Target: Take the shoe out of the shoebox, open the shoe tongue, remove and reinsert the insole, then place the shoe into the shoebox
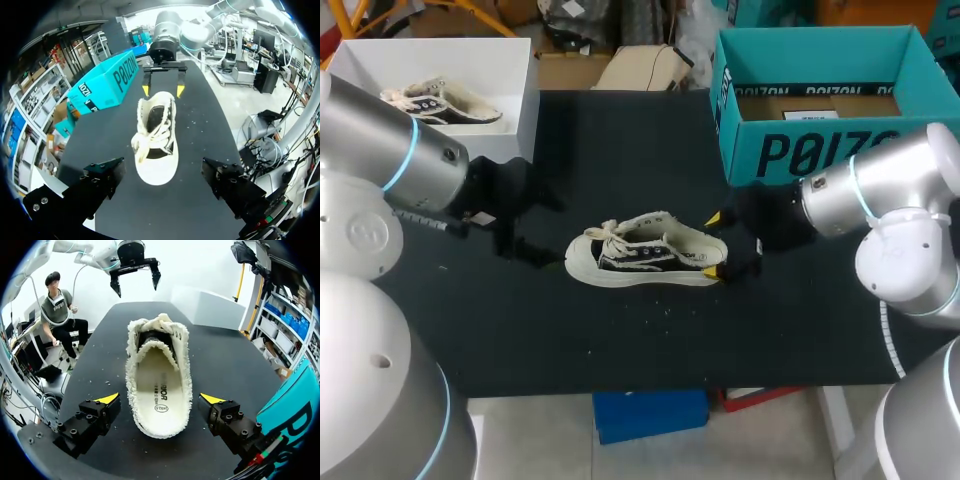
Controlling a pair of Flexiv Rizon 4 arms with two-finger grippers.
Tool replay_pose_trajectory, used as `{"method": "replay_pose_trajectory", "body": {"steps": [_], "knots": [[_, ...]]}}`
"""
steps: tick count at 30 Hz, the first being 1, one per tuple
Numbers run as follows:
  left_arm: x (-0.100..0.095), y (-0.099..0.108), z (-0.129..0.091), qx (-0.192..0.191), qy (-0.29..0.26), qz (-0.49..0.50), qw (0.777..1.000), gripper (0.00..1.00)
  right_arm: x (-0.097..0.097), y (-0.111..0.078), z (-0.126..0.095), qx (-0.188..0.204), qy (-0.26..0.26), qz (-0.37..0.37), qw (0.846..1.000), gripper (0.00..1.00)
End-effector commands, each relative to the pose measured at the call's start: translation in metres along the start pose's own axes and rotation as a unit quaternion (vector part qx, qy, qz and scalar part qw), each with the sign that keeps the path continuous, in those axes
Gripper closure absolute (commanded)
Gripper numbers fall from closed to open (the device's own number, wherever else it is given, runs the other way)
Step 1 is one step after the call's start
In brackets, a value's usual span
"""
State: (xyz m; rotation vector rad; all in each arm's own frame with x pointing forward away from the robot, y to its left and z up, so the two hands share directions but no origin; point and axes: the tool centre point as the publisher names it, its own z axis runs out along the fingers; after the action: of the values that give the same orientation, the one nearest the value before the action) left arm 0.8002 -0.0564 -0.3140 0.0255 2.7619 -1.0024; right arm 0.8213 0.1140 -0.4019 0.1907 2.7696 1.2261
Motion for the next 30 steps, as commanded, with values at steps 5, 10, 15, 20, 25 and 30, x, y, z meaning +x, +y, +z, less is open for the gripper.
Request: {"method": "replay_pose_trajectory", "body": {"steps": [5,10,15,20,25,30], "knots": [[0.001,0.001,0.001,0.001,-0.002,0.001,1.0,0.0,0.001,-0.008,0.017,-0.015,0.004,0.005,1.0,0.0],[0.001,0.001,0.001,0.001,-0.002,0.001,1.0,0.0,0.0,-0.009,0.023,-0.02,0.006,0.006,1.0,0.0],[0.001,0.001,0.001,0.001,-0.002,0.001,1.0,0.0,0.0,-0.013,0.03,-0.026,0.008,0.008,1.0,0.0],[0.001,0.001,0.001,0.001,-0.002,0.001,1.0,0.0,0.001,-0.016,0.033,-0.03,0.009,0.01,0.999,0.0],[0.001,0.001,0.001,0.001,-0.002,0.001,1.0,0.0,-0.001,-0.022,0.035,-0.02,0.007,0.003,1.0,1.0],[0.001,0.001,0.001,0.001,-0.002,0.001,1.0,0.0,-0.001,-0.022,0.035,-0.02,0.007,0.003,1.0,1.0]]}}
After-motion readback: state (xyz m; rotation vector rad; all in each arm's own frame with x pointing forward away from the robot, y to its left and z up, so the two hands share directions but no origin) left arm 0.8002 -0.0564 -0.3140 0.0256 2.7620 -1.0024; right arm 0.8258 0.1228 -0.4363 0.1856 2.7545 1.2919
